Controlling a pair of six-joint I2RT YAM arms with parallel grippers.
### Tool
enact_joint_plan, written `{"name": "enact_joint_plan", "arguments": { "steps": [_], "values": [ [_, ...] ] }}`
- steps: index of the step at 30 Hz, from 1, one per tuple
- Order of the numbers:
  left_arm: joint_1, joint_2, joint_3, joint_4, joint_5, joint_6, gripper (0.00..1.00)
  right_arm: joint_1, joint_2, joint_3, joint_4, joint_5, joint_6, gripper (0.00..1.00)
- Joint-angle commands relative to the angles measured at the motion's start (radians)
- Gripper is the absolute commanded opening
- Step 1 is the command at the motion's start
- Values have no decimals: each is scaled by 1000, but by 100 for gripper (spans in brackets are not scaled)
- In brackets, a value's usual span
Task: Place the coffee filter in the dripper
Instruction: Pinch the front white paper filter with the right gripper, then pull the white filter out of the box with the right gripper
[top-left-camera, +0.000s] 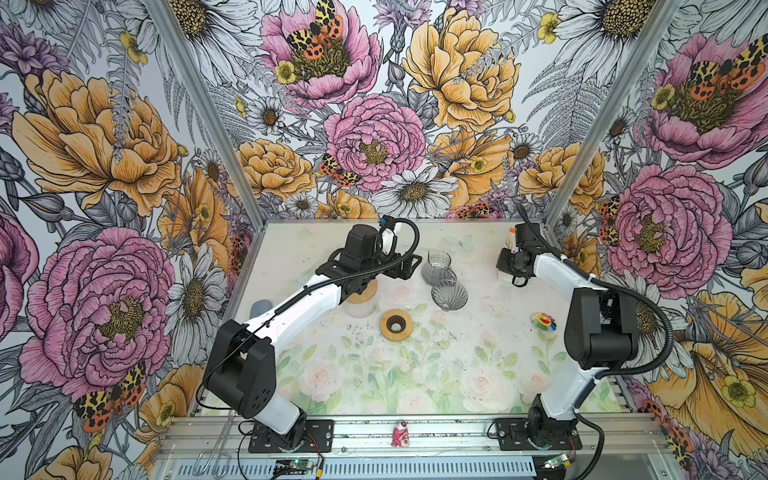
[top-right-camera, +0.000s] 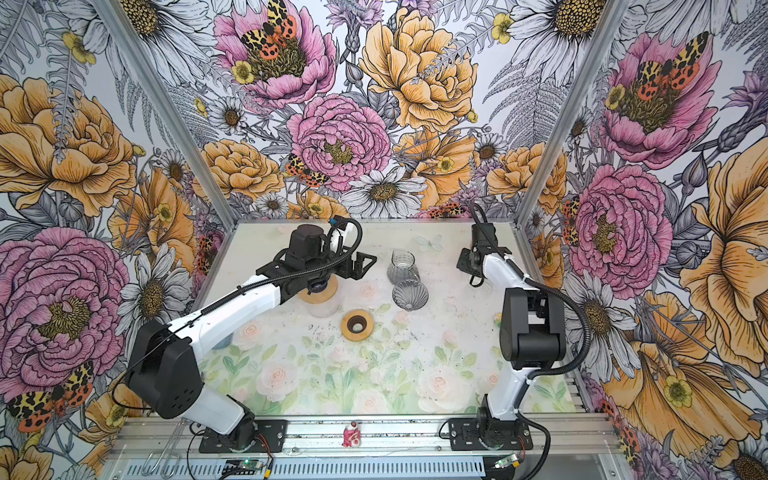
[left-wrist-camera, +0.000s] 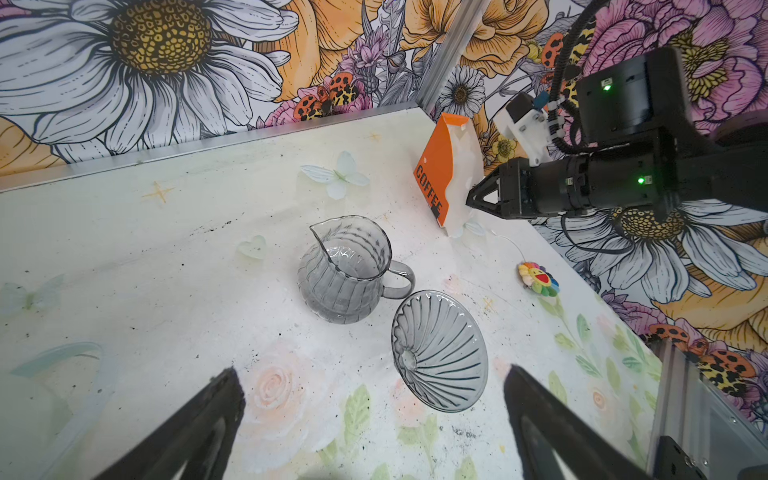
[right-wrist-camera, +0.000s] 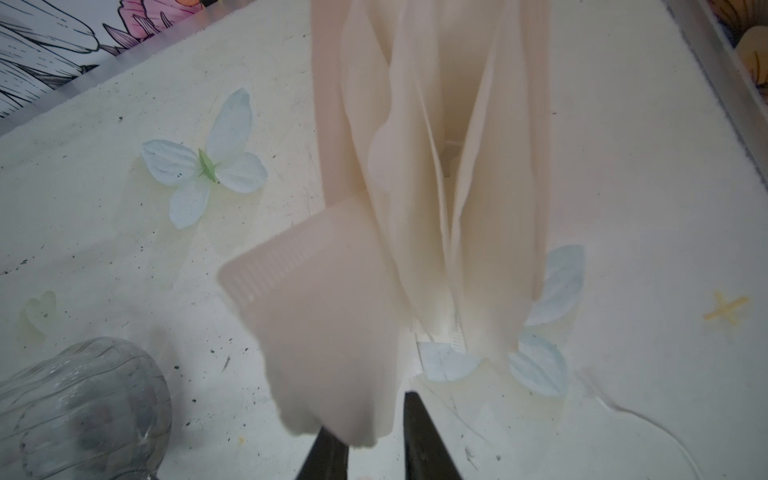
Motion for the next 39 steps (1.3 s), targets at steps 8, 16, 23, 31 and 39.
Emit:
{"name": "enact_joint_plan", "arguments": {
  "steps": [8, 16, 23, 31, 39],
  "values": [
    [-8, 12, 28, -11, 15, -1, 99, -6, 36, 60, -4, 56, -22, 19],
    [-9, 10, 30, -16, 13, -3, 99, -5, 70, 82, -3, 64, -28, 11],
    [-11, 19, 39, -16, 15, -3, 99, -5, 54, 76, -3, 73, -41, 0],
    [-17, 39, 55, -16, 22, -2, 99, -5, -3, 47, -4, 64, -49, 0],
    [-17, 39, 58, -16, 23, -1, 99, -5, -58, 13, -18, 55, -50, 0]
  ]
}}
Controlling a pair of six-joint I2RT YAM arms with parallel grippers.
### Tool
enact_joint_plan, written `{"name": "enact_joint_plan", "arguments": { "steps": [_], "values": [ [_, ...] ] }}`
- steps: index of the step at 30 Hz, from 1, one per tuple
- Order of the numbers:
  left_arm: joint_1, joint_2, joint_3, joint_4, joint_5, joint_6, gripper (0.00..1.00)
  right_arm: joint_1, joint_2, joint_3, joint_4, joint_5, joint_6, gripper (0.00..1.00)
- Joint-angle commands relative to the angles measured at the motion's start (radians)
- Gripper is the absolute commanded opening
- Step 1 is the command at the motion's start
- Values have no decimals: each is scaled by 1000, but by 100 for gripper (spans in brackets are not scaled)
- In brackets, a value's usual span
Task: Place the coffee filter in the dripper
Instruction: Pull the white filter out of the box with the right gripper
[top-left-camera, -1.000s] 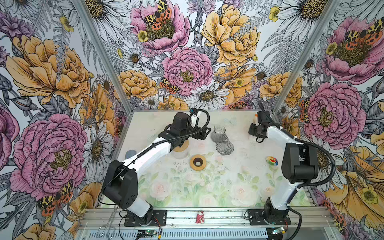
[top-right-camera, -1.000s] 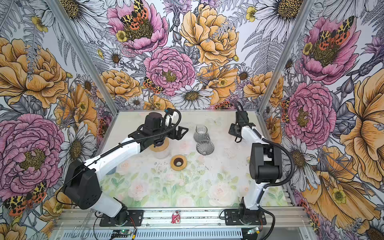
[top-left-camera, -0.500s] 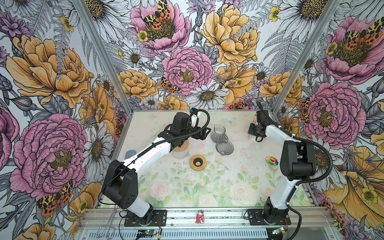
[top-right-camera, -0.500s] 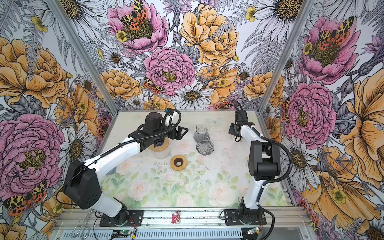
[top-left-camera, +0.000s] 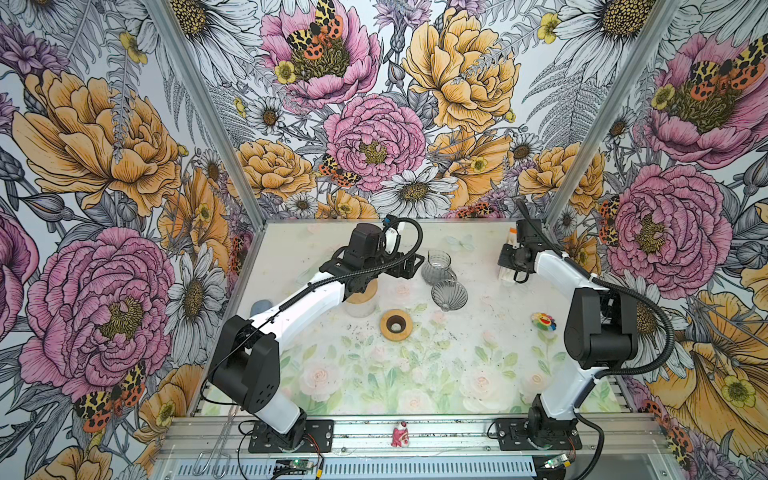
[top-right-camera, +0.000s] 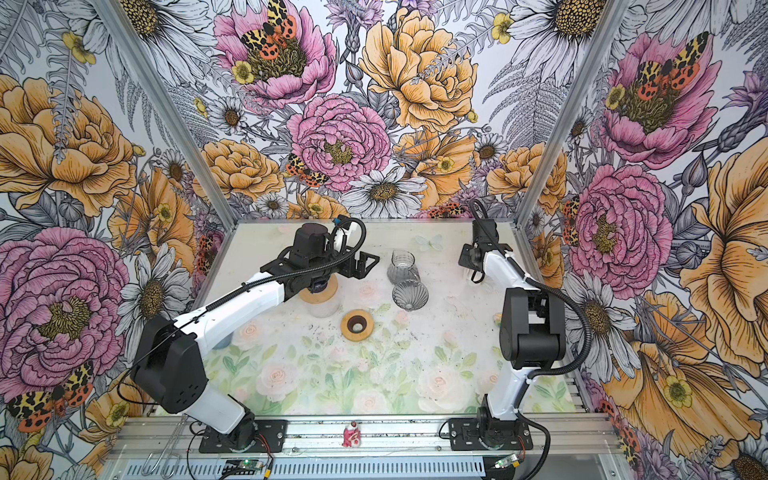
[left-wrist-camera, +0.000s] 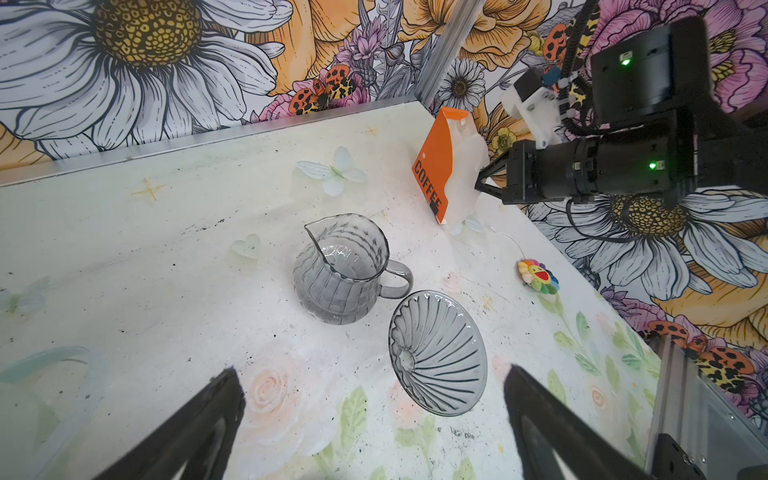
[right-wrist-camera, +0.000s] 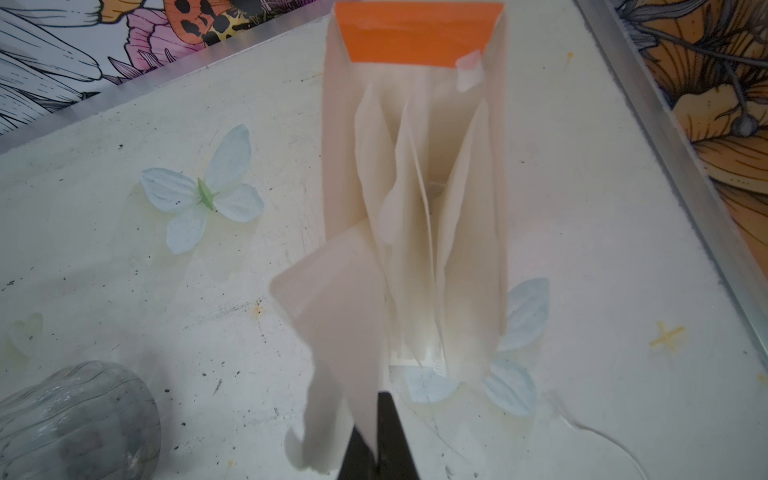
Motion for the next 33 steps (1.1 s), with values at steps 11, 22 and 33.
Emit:
{"name": "enact_joint_plan", "arguments": {
  "steps": [11, 22, 33],
  "values": [
    [-7, 12, 31, 1, 19, 1, 99, -3, -157, -67, -39, -62, -11, 0],
    [-7, 22, 43, 5, 30, 0, 99, -4, -256, -91, -90, -123, -52, 0],
    [-6, 14, 60, 21, 45, -26, 99, 4, -367, -91, -111, -279, -120, 0]
  ]
}}
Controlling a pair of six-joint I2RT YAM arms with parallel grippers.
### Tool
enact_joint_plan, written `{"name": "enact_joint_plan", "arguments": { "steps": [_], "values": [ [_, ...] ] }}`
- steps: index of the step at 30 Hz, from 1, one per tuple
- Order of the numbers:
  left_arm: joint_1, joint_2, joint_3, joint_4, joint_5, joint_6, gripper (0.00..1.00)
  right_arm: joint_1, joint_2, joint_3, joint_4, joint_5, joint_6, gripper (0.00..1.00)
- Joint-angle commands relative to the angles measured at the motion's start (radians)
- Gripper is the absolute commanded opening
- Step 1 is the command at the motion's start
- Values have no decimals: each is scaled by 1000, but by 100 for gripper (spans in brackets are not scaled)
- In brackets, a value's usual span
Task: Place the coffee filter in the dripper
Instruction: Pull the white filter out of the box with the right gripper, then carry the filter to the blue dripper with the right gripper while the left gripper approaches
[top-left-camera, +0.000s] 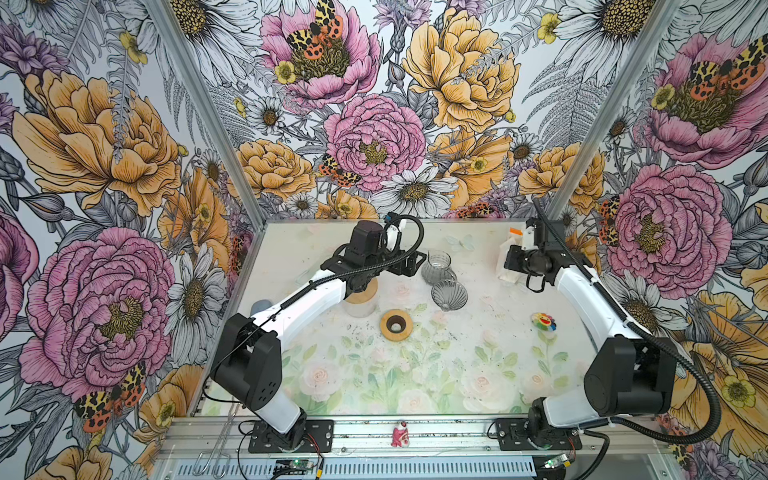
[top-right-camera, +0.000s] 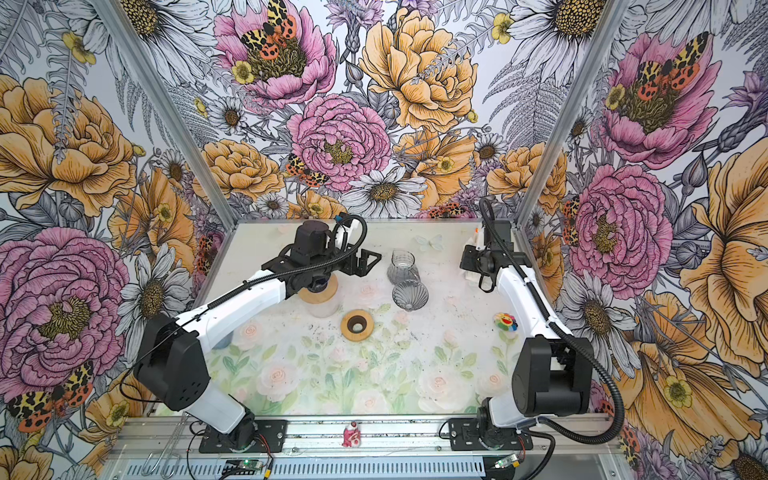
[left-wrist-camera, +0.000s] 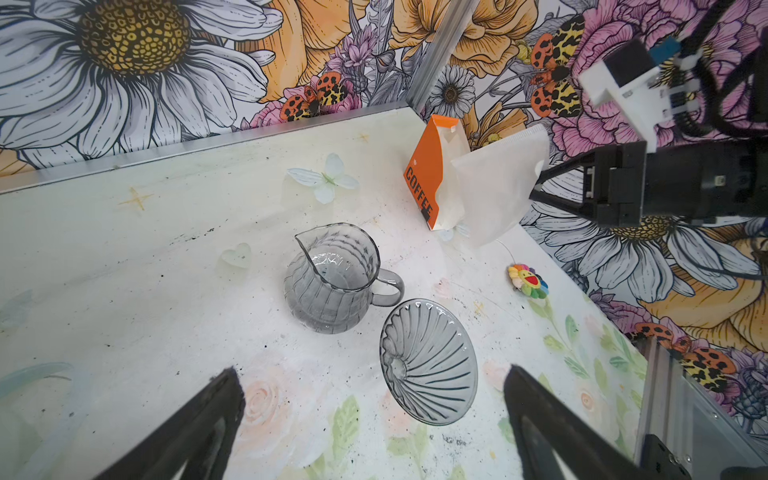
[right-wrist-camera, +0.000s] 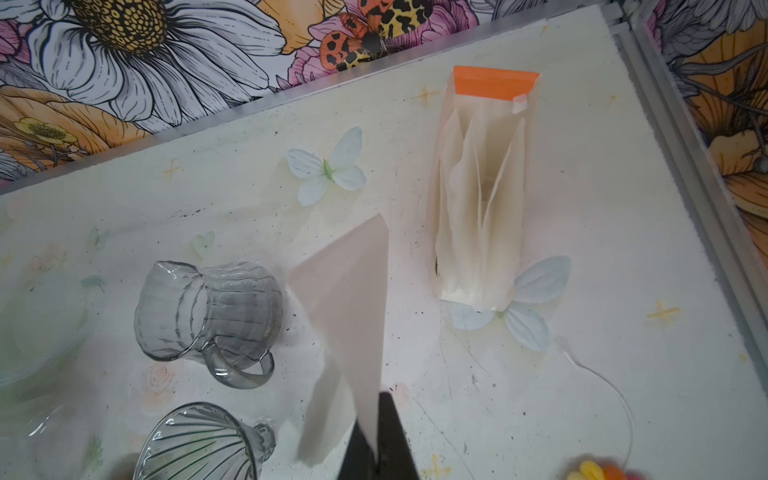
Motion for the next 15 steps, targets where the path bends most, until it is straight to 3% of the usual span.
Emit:
{"name": "enact_joint_plan", "arguments": {
  "steps": [1, 8, 15],
  "values": [
    [-7, -6, 31, 19, 23, -16, 99, 6, -54, 9, -7, -87, -37, 0],
    [6, -35, 46, -5, 24, -22, 99, 68, -64, 71, -12, -229, -40, 0],
    [72, -117, 42, -84, 21, 14, 99, 195, -9, 175, -27, -324, -55, 0]
  ]
}}
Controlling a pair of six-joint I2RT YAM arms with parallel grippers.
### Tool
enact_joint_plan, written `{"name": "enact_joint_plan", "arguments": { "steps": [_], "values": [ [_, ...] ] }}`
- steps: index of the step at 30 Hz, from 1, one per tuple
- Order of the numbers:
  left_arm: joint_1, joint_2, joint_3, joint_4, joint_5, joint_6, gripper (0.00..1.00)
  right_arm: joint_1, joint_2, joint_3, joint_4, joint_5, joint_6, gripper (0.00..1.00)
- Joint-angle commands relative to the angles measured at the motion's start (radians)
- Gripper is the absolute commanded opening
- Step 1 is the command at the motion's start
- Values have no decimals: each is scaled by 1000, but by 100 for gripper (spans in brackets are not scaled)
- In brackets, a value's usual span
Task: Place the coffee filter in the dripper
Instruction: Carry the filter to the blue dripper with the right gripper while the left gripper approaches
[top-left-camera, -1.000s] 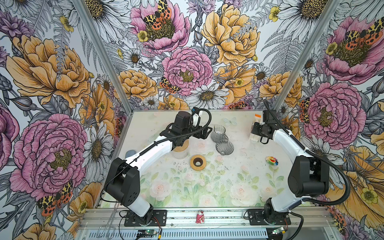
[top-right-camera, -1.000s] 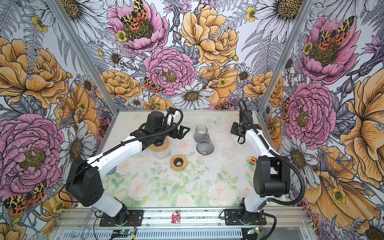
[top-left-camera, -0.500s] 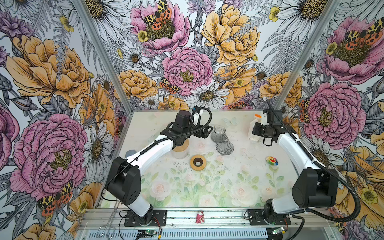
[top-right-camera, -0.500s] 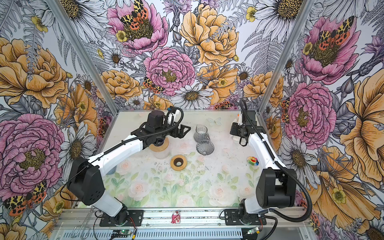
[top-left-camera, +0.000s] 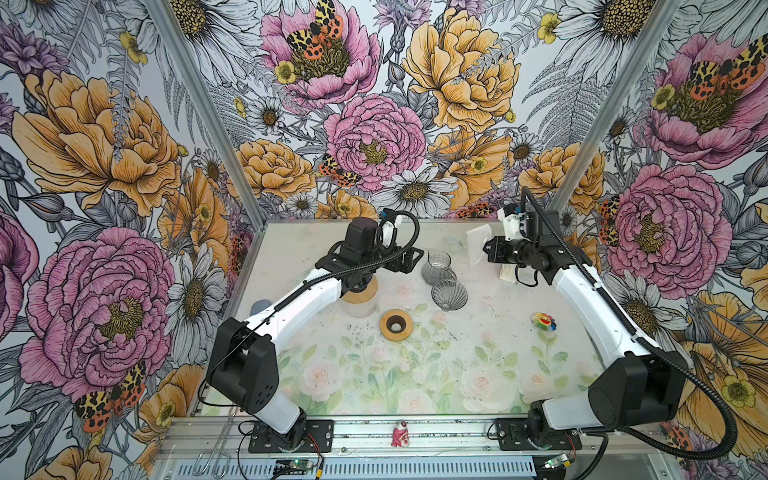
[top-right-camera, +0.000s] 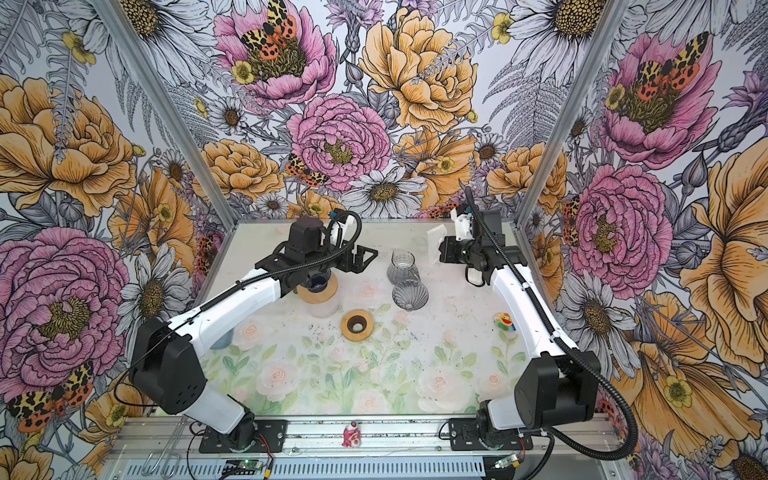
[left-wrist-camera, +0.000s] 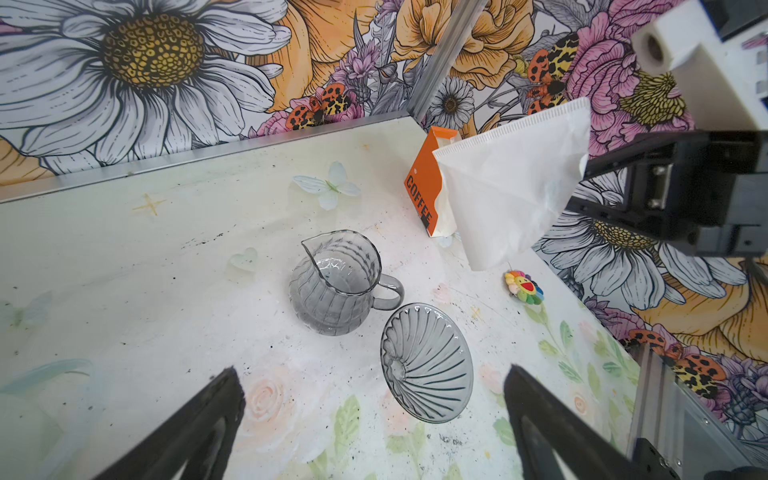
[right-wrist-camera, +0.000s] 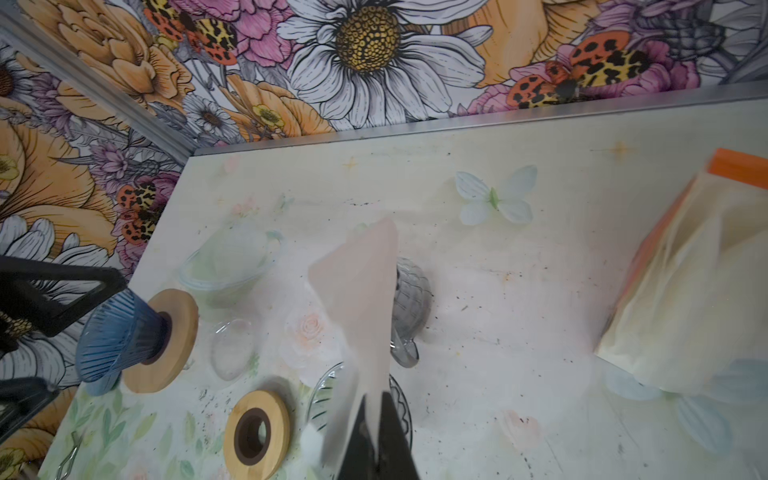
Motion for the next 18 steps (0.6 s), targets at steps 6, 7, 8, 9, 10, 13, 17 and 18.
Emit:
{"name": "enact_joint_plan", "arguments": {
  "steps": [6, 7, 8, 9, 10, 13, 17, 18],
  "values": [
    [90, -152, 10, -119, 2, 38, 99, 145, 94, 142, -12, -111, -33, 0],
    [96, -169, 5, -132, -2, 40, 99, 162, 107, 161, -13, -127, -29, 0],
    [100, -185, 0, -144, -8, 44, 99, 180, 123, 180, -12, -132, -26, 0],
    [103, -199, -4, -157, -18, 51, 99, 201, 136, 199, -14, -136, -27, 0],
    [103, -215, -9, -175, -30, 56, 99, 222, 152, 223, -19, -146, -28, 0],
    [106, -261, -33, -218, -62, 70, 99, 281, 196, 280, -32, -162, -27, 0],
    [120, -316, -55, -276, -87, 76, 99, 332, 255, 338, -49, -164, 0, 0],
    [123, -324, -56, -290, -92, 79, 99, 342, 266, 347, -52, -162, 5, 0]
  ]
}}
